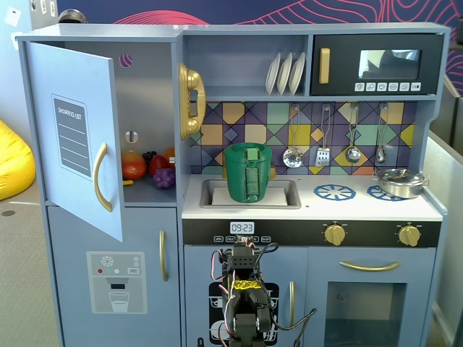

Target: Close the left cabinet door

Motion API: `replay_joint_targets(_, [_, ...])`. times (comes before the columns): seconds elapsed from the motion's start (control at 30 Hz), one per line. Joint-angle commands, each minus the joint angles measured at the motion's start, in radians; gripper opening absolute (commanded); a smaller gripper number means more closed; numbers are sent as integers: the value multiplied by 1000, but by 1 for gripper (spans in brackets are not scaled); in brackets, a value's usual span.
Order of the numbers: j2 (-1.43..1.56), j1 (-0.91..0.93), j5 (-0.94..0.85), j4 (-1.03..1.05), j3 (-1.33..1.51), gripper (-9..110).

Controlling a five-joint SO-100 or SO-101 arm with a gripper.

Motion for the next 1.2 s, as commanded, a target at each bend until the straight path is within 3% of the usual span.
replay_joint_targets(0.0, [-5,44,61,161,20,0])
replay_joint_targets(0.33, [-6,0,75,161,20,0])
replay_joint_targets(0.43, [-9,-190,18,147,3,0])
replay_joint_targets(0.53, [-2,-577,63,37,-83,0])
replay_joint_targets(0.67, [-124,-1127,-32,-331,-253,0])
replay_joint_targets(0.87, [-304,-1686,-282,-969,-307,0])
replay_joint_targets(1.0, [-571,-1839,-414,-1390,-400,0])
replay_joint_targets(1.17, [-910,-1804,-463,-1453,-779,0])
